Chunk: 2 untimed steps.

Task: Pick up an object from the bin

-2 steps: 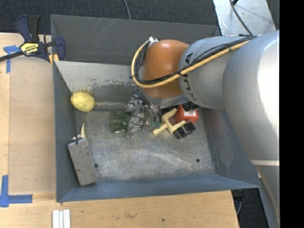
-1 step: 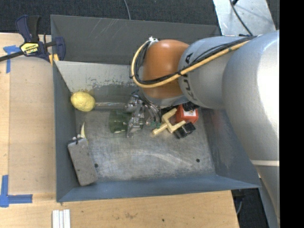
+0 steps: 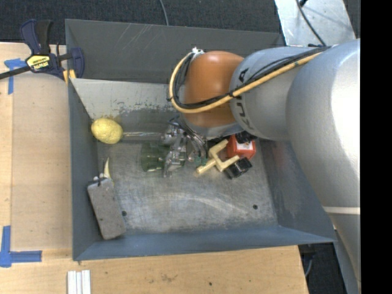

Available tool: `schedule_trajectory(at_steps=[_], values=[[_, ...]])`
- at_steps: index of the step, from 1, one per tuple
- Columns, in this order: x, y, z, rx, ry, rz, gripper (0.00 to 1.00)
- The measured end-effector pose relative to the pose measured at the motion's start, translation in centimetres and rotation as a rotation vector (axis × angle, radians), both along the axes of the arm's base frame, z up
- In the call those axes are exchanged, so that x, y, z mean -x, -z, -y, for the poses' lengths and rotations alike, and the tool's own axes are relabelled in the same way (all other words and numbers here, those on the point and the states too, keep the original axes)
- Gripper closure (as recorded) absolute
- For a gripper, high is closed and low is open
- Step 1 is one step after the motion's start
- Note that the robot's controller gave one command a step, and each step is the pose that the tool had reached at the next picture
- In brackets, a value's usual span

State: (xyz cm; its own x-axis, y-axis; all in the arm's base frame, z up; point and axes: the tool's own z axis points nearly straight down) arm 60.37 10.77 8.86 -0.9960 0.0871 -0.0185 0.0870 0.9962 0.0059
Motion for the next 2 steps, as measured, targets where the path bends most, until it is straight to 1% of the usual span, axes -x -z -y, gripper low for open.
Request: schedule_trajectory(at_steps=[2], values=[[0.00,0.00,0.00,0.000,0.001,0.000,1.00]])
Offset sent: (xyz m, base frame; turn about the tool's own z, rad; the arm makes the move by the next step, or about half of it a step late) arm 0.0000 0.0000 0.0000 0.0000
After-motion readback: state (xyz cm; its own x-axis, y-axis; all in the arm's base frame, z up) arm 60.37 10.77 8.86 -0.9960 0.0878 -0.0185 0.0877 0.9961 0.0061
